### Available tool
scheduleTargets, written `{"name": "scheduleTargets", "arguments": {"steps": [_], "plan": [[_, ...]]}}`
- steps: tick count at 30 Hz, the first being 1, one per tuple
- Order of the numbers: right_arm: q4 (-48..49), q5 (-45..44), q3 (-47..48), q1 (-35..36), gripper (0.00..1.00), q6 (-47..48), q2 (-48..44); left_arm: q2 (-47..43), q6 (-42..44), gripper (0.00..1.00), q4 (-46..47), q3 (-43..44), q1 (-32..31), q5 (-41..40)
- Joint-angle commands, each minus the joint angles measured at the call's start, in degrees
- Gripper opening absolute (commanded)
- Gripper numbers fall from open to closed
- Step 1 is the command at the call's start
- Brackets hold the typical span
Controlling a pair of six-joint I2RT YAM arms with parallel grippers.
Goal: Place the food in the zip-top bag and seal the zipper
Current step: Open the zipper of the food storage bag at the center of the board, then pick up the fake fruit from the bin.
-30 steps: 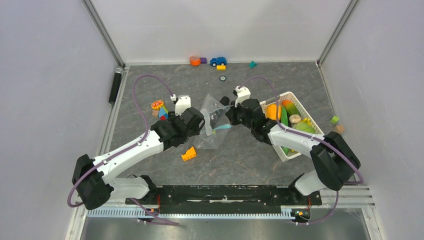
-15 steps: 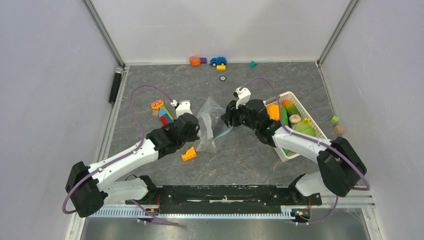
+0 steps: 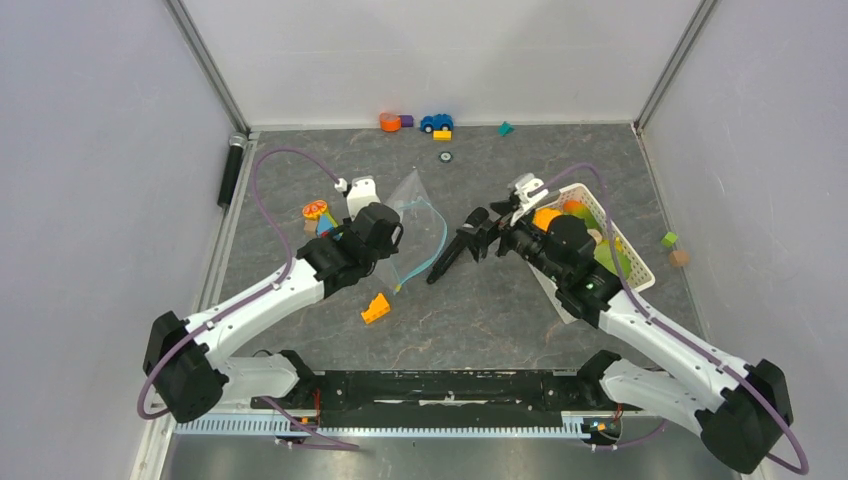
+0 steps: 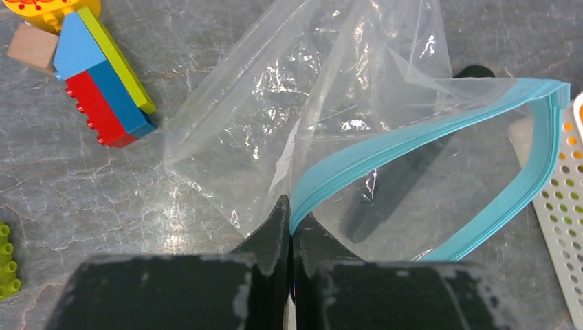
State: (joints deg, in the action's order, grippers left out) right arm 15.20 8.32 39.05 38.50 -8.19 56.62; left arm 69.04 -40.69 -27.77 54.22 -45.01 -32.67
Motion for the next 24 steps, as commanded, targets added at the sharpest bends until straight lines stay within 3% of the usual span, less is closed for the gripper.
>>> {"name": "scheduleTargets", "arguments": {"steps": [1,4,12,18,24], "plan": [[-13.8,-28.8,-1.2,-1.3,0.98,-3.4,-3.8,1.9,0.1,0.02,-0.5,4.7,2.2,-2.9],[-20.9,-40.2,-1.3,-4.0,0.98,-6.9,-3.8,3.0,1.1,0.02,-0.3,6.7,3.3,-2.5],[-25.2,-39.3,-2.3,-13.7,0.96,-11.6,1.4,5.7,3.2,0.02,0.9,8.6,4.4,1.3],[-25.5,-36.0,-4.0,-16.7,0.76,-12.6,4.5,5.1,3.5,0.02,1.6,7.4,4.5,2.3],[-24.1,-36.3,-6.6,-16.9,0.48,-12.6,4.9,4.4,3.7,0.02,2.5,6.0,4.6,2.7]]}}
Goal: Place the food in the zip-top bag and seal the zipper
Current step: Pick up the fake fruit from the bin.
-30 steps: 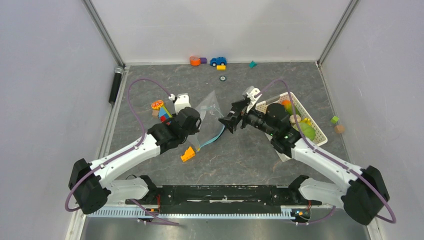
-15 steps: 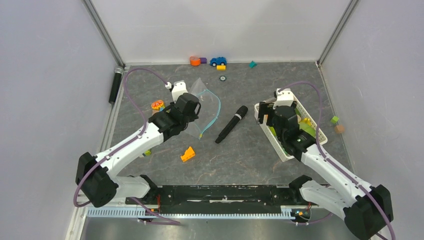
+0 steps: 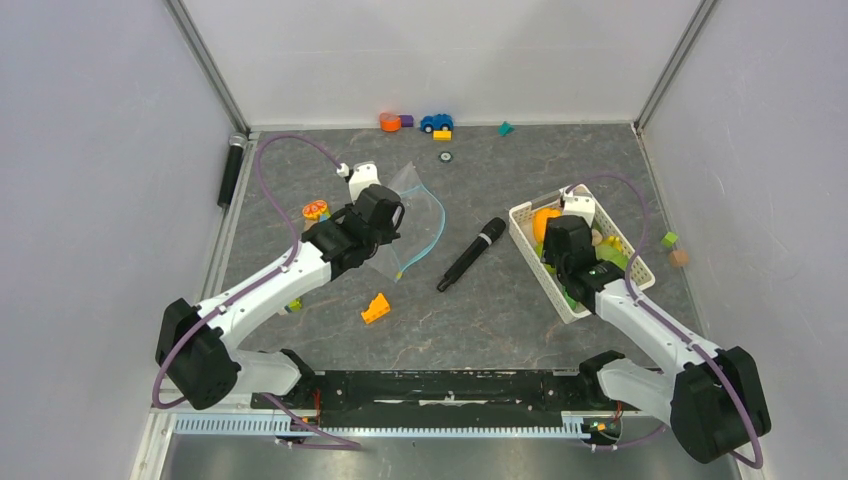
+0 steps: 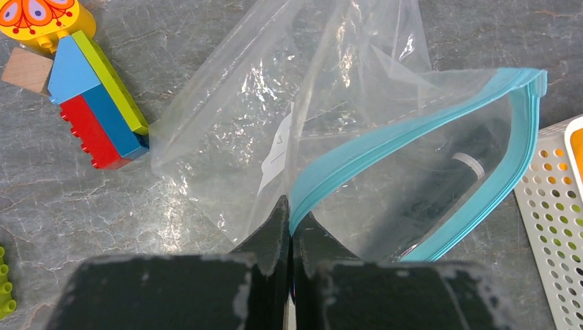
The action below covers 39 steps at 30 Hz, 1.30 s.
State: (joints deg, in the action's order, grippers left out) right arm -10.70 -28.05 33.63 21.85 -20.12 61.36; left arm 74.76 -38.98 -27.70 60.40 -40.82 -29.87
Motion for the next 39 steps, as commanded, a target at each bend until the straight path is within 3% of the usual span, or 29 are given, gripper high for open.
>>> {"name": "scheduleTargets", "arguments": {"steps": [1,9,14,20,39], "plan": [[2.3,0.4,-1.5,-0.3,0.45,-0.4,0.2,-1.2,1.9,0.02,2.5,-0.2,0.4,-0.1],[5.5,0.9,-2.5,-0.4,0.36,0.2,2.2,-1.0,1.6,0.02,3.2,-0.5,0.4,1.1],[7.2,1.3,-3.1,-0.3,0.23,-0.2,2.0,-0.8,1.5,0.02,3.3,-0.4,0.4,2.0],[7.5,0.9,-3.4,-0.3,0.0,0.7,1.2,-0.8,1.8,0.02,3.5,-0.5,0.4,2.2],[10.3,-1.5,-2.6,-0.3,0.0,10.1,-12.6,-1.3,1.5,0.02,4.4,-0.7,0.4,4.2]]}}
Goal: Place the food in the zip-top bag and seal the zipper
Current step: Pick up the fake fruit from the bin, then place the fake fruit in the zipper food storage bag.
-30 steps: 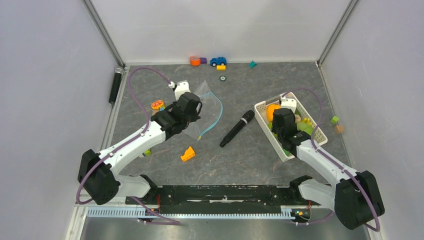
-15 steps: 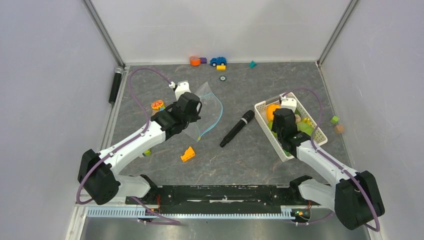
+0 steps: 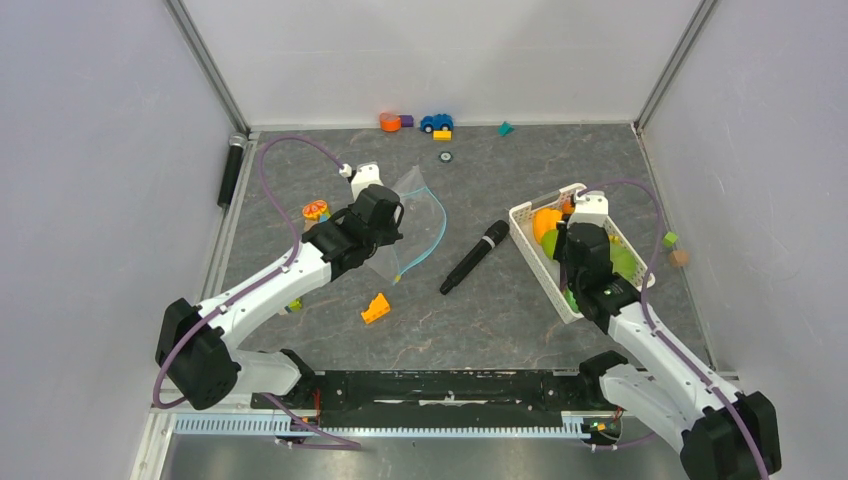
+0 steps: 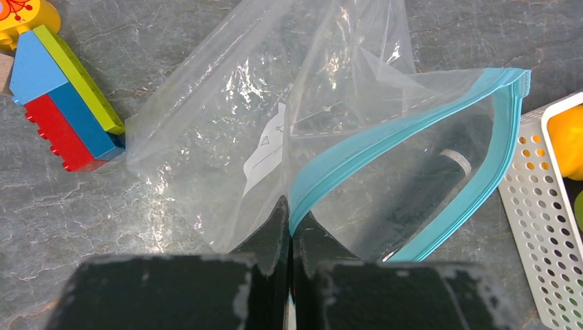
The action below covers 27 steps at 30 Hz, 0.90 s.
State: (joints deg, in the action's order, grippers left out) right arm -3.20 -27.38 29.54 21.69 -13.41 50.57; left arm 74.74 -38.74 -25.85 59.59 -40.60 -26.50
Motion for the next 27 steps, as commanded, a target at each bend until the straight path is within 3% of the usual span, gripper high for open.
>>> {"name": "scheduleTargets", "arguments": {"steps": [1,9,12,19,22,27], "plan": [[2.8,-2.6,2.1,-0.2,0.0,3.9,-2.0,-1.3,1.1,0.02,2.6,0.1,0.1,1.0],[7.6,1.2,6.0,-0.2,0.0,6.3,-4.9,-0.7,1.0,0.02,2.5,1.0,0.2,2.4],[9.5,9.9,7.4,-0.2,0.0,6.3,-6.0,-0.5,0.9,0.02,2.4,1.4,0.2,3.0],[20.2,39.3,7.8,0.1,0.0,1.9,-5.1,-0.3,0.0,0.02,2.0,2.4,0.2,4.9],[26.9,48.1,8.4,3.3,0.0,0.1,-1.6,0.0,-0.6,0.02,1.6,2.8,0.2,5.8],[31.0,47.8,11.9,14.2,0.0,3.5,5.4,0.5,-1.3,0.02,1.5,3.1,0.2,8.2]]}}
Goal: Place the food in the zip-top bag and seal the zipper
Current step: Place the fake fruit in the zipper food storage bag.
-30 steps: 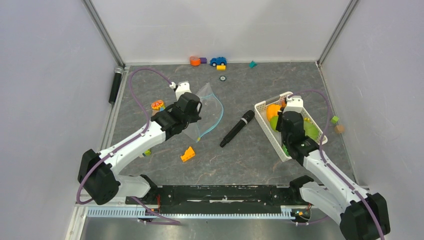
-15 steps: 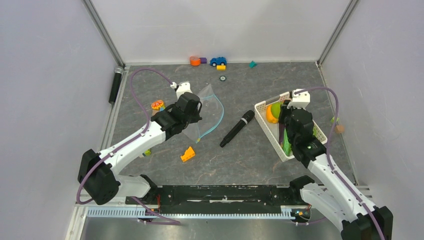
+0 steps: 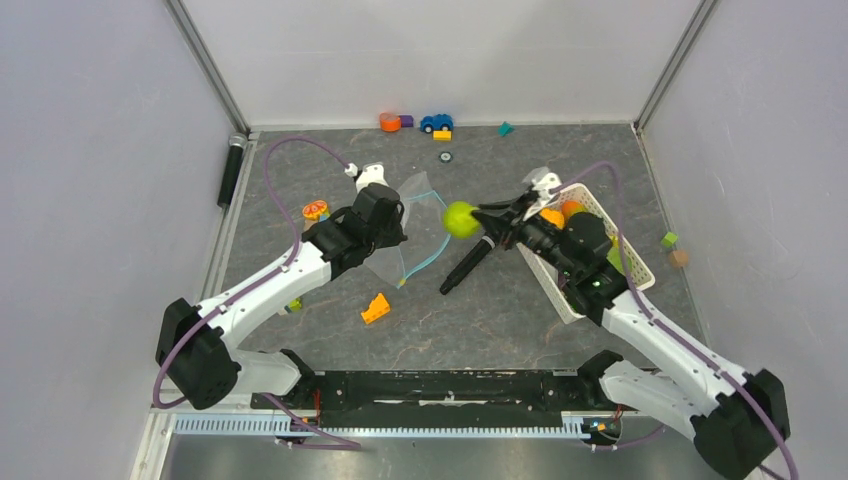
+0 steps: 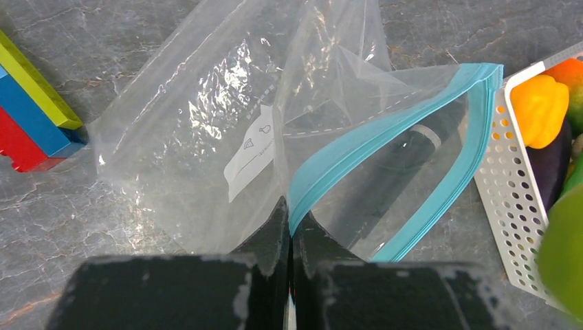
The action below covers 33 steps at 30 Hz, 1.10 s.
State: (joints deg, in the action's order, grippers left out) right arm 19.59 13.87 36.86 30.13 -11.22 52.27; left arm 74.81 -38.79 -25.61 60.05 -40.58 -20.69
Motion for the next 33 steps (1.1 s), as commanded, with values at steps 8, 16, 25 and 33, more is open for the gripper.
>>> {"name": "scheduleTargets", "arguments": {"steps": [8,16,25,33], "plan": [[12.4,-2.9,7.9,12.4,0.0,4.9,14.8,-1.1,-2.6,0.02,-0.6,2.7,0.1,7.0],[12.1,-13.5,6.0,15.4,0.0,10.3,17.7,-6.4,-3.2,0.02,-1.6,2.0,0.1,11.6],[7.1,-17.6,12.5,18.6,0.34,14.5,23.1,-8.1,-4.7,0.02,-1.2,3.6,0.2,18.3],[1.0,-18.6,15.6,19.0,0.85,14.3,23.0,-8.8,-6.0,0.02,-1.4,3.7,0.1,14.4]]}}
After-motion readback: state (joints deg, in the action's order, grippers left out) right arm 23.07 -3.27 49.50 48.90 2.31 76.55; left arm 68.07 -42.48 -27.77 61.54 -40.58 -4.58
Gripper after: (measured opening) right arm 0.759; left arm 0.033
